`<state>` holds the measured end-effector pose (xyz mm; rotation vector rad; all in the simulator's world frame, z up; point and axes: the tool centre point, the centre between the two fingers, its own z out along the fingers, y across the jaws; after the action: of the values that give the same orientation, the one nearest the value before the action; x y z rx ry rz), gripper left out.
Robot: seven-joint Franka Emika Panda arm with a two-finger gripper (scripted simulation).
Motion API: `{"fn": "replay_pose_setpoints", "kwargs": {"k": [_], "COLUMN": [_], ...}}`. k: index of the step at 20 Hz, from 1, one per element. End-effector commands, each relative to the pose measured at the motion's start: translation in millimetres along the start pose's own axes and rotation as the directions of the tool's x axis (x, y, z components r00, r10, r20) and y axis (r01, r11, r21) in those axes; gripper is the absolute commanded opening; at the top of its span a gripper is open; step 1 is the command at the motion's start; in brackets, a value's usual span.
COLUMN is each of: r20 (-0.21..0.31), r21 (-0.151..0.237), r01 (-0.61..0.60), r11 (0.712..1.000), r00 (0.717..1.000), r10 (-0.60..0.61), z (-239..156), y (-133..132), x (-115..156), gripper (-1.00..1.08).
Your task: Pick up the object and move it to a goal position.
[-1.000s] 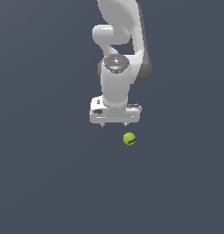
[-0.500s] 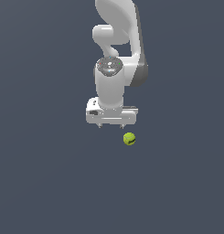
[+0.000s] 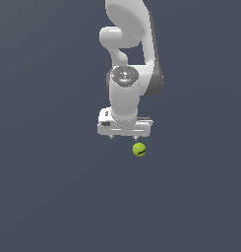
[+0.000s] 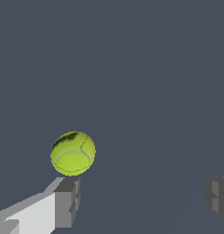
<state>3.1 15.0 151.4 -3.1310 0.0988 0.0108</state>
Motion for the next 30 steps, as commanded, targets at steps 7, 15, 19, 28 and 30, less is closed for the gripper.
{"fn": "replay_pose_setpoints", "kwargs": {"k": [7,15,19,28,30], "r20": [-0.004,-0.007,-0.008,-0.007,-0.007], "r21": [-0.006,-0.008,-0.008,-0.008,-0.008], "r01": [-0.045,-0.075,-0.078,-0.077,-0.078], "r11": [0.999,0.997,0.997,0.997,0.997], "r00": [0.999,0.997,0.997,0.997,0.997], "r10": [0.045,0.075,0.078,0.077,0.078], "z": [35,58,61,85,96], "y": [-46,-76,-80,-79,-79], "x": [-4,-10,-10,-11,-11], "gripper": [1.00,1.00,1.00,1.00,1.00]}}
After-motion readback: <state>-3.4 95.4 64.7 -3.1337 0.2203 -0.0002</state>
